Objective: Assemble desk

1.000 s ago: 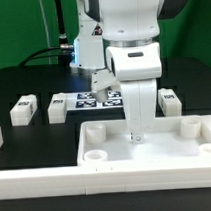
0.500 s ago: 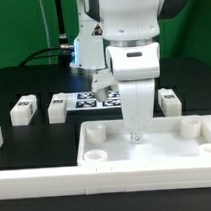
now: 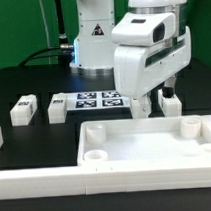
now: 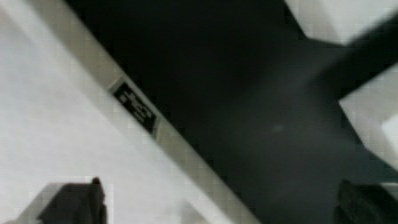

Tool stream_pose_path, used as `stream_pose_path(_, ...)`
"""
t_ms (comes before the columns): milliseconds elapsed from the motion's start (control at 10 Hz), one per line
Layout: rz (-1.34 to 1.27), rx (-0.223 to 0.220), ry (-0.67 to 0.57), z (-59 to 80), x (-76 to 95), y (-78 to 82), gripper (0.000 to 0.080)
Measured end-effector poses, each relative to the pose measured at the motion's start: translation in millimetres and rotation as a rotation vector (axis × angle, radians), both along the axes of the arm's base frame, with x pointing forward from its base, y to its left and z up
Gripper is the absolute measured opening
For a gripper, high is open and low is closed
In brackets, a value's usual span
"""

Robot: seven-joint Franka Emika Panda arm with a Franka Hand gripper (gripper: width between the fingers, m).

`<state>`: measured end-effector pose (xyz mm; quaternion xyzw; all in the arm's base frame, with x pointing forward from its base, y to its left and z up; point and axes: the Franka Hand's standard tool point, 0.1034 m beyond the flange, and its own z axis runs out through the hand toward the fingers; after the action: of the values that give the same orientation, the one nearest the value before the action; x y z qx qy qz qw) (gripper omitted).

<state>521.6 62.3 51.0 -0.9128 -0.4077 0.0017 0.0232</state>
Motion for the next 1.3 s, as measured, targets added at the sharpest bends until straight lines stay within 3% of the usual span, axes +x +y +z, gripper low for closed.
stream_pose_path(300,-0.23,0.002,0.013,-0.4,-1.1,4.5,0.0649)
stream_pose_path(700,-0.755,-0.026,0.107,10.9,-11.1,52.5,0.0649)
stream_pose_path(1100,-0.802,-0.031,0.133,7.3,-10.4,53.3,0.0649)
stream_pose_path(1200,-0.808,-0.098,0.248,7.0,-25.7,52.7,0.0649)
stream_pose_path(1300,-0.804,-0.159,0.353,10.9,-26.0,57.2,0.0649)
